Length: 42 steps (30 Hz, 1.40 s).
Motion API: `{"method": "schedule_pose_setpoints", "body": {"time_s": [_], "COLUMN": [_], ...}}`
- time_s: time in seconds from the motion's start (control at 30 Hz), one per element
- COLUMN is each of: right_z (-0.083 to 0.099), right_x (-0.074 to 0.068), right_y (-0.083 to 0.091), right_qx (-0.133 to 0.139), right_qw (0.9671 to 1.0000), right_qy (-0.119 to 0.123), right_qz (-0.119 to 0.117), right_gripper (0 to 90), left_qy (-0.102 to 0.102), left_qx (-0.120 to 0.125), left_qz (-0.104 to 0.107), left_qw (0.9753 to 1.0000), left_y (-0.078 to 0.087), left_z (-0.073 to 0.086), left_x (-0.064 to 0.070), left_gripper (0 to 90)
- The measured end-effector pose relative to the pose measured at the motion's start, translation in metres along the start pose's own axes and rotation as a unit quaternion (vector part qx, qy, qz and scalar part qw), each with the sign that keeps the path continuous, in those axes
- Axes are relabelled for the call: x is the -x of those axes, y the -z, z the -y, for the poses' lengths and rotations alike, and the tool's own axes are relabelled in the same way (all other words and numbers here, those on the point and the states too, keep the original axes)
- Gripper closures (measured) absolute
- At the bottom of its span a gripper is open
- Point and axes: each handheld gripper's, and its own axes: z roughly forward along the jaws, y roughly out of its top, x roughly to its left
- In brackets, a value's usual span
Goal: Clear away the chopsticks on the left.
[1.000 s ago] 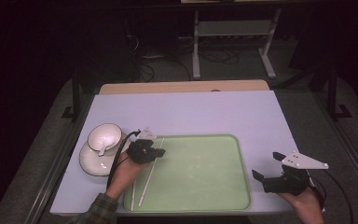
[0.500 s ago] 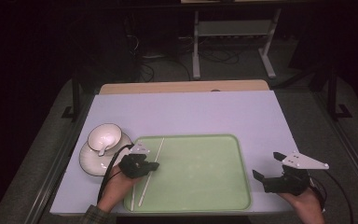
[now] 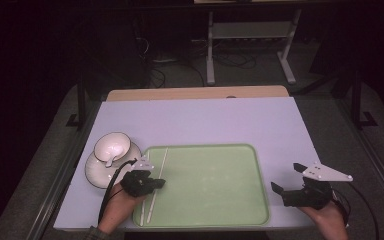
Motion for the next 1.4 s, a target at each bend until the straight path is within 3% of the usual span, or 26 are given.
{"method": "schedule_pose_setpoints", "body": {"time_s": [0.67, 1.0, 1.1, 1.4], "right_z": [0.0, 0.0, 0.0, -0.001], "right_x": [0.0, 0.0, 0.0, 0.0], "right_y": [0.001, 0.001, 0.001, 0.002], "right_qx": [0.0, 0.0, 0.001, 0.002], "right_qw": [1.0, 1.0, 1.0, 1.0], "right_qy": [0.001, 0.001, 0.001, 0.002], "right_qz": [0.003, 0.003, 0.003, 0.003], "right_gripper": [0.0, 0.0, 0.0, 0.0], "left_qy": [0.027, 0.024, 0.023, 0.025], "left_qx": [0.006, 0.005, 0.017, 0.054], "left_qz": [-0.013, -0.009, -0.002, -0.01], "left_qw": [0.9995, 0.9997, 0.9996, 0.9982], "left_y": [0.019, 0.019, 0.023, 0.04], "left_z": [0.02, 0.02, 0.018, 0.01], "left_x": [-0.009, -0.009, -0.009, -0.011], "left_gripper": [90.0, 90.0, 89.7, 50.6]}}
